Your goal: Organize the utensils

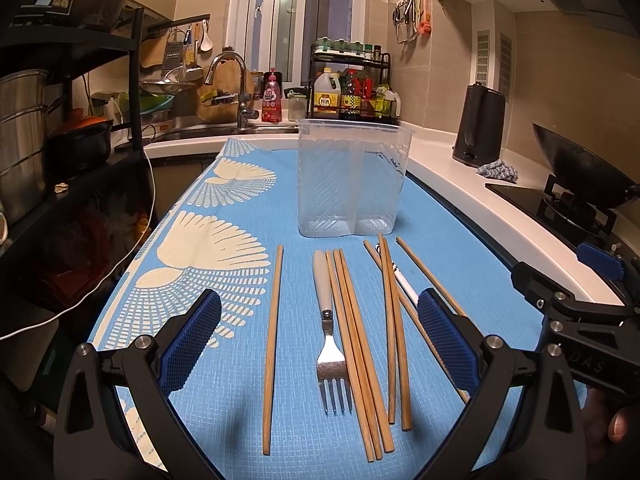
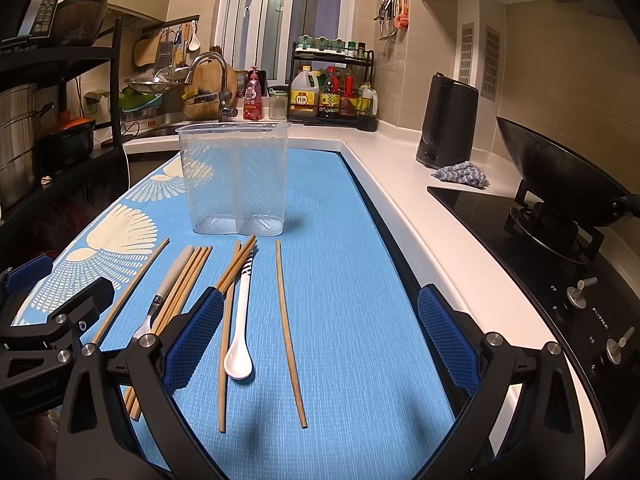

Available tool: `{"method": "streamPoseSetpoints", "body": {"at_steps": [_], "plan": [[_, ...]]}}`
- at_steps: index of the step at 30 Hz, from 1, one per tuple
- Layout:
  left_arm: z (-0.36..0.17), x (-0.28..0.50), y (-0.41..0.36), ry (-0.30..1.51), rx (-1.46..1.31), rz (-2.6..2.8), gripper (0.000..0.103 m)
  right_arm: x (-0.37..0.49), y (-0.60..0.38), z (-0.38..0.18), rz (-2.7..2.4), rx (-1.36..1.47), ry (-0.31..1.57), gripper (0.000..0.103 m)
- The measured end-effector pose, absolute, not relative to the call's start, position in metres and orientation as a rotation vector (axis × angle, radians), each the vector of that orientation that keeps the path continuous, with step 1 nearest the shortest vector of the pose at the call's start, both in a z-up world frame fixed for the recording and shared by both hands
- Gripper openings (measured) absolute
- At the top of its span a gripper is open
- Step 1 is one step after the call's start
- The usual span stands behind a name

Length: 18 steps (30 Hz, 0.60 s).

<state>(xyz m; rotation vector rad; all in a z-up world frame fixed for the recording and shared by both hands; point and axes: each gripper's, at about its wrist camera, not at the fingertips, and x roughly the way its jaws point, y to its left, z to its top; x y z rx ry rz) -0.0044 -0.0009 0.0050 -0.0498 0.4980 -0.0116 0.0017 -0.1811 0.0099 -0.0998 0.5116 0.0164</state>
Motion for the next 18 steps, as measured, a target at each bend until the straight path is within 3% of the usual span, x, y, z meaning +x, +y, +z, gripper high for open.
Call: {"method": "streamPoseSetpoints", "body": {"at_steps": [18], "plan": [[0.0025,-0.0039,-0.0008,0.504,-0.046,0.001,0.093,0.0022,-0.1784,0.0061,0.019,-0.102,0.520,0.095]]}}
